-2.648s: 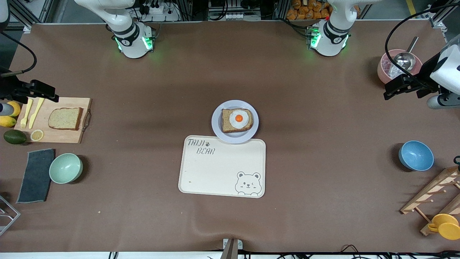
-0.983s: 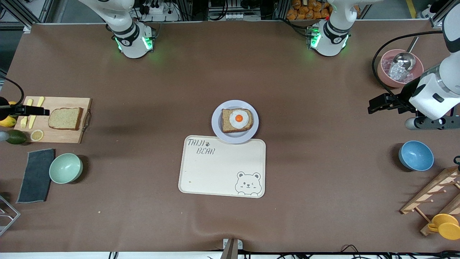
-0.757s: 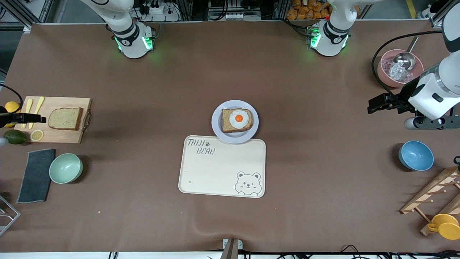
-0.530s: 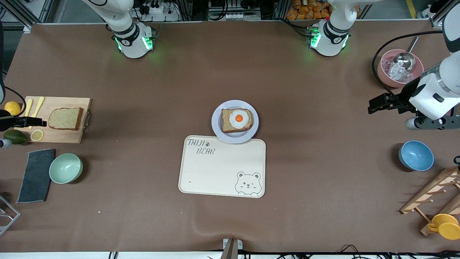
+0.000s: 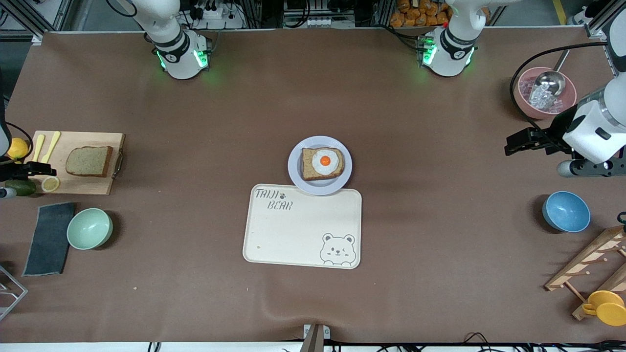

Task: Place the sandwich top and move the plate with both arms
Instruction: 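Move the right gripper toward the bread slice on the cutting board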

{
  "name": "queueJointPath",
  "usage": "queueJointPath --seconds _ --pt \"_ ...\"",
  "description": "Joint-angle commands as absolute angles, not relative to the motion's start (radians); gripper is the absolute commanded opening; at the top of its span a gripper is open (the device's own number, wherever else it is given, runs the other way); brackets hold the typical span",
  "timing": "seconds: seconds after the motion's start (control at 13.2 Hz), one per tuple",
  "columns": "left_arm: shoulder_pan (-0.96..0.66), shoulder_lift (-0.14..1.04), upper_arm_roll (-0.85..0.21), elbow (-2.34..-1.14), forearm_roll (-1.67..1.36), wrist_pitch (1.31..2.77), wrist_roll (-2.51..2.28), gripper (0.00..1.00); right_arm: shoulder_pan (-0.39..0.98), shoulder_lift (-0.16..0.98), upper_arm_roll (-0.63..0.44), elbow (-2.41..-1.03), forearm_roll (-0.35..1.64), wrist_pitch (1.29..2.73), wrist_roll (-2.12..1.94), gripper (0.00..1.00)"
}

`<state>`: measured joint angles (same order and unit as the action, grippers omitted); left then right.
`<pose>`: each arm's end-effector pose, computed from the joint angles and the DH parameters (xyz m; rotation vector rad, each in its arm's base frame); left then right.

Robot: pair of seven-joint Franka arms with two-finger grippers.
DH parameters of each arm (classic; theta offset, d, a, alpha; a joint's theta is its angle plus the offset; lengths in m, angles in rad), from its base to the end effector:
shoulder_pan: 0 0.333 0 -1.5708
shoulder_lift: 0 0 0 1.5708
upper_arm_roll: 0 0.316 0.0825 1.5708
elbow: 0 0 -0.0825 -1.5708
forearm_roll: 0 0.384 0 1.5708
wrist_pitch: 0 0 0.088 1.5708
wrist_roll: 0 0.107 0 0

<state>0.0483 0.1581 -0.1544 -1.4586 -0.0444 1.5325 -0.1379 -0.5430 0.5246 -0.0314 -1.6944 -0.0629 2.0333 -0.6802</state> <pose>0.5937 -0.0609 0.5841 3.0799 0.0506 -0.1388 0.5468 -0.3559 0.2780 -3.0673 -0.2179 0.2947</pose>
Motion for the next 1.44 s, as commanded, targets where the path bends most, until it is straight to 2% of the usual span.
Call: queueJointPath --seconds 0.0,0.15,0.38,0.61,0.76,0.98,1.36 --pt "0.044 0.156 -0.155 -1.453 -0.037 1.528 -0.132 1.0 -0.572 0.552 -0.012 -1.692 -0.083 2.077 -0.687 1.0" --pt "0.044 0.152 -0.156 -1.457 -0.035 1.522 -0.138 1.0 -0.586 0.54 -0.012 -1.761 -0.083 2.134 -0.687 1.0" --pt "0.044 0.152 -0.159 -1.457 0.001 1.522 -0.138 1.0 -0.601 0.54 -0.012 -1.773 -0.083 2.137 -0.687 1.0" --pt "0.043 0.15 -0.16 -1.457 0.011 1.519 -0.146 1.0 -0.598 0.522 -0.012 -1.773 -0.084 2.117 -0.689 1.0" --pt "0.044 0.15 -0.16 -1.459 0.011 1.519 -0.146 1.0 -0.601 0.5 -0.012 -1.776 -0.084 2.033 -0.687 1.0" --pt "0.044 0.15 -0.16 -1.459 0.011 1.516 -0.146 1.0 -0.603 0.479 -0.014 -1.782 -0.113 2.026 -0.687 1.0" --pt "0.046 0.152 -0.16 -1.459 0.011 1.516 -0.135 1.0 -0.678 0.479 -0.012 -1.914 -0.112 2.158 -0.695 1.0"
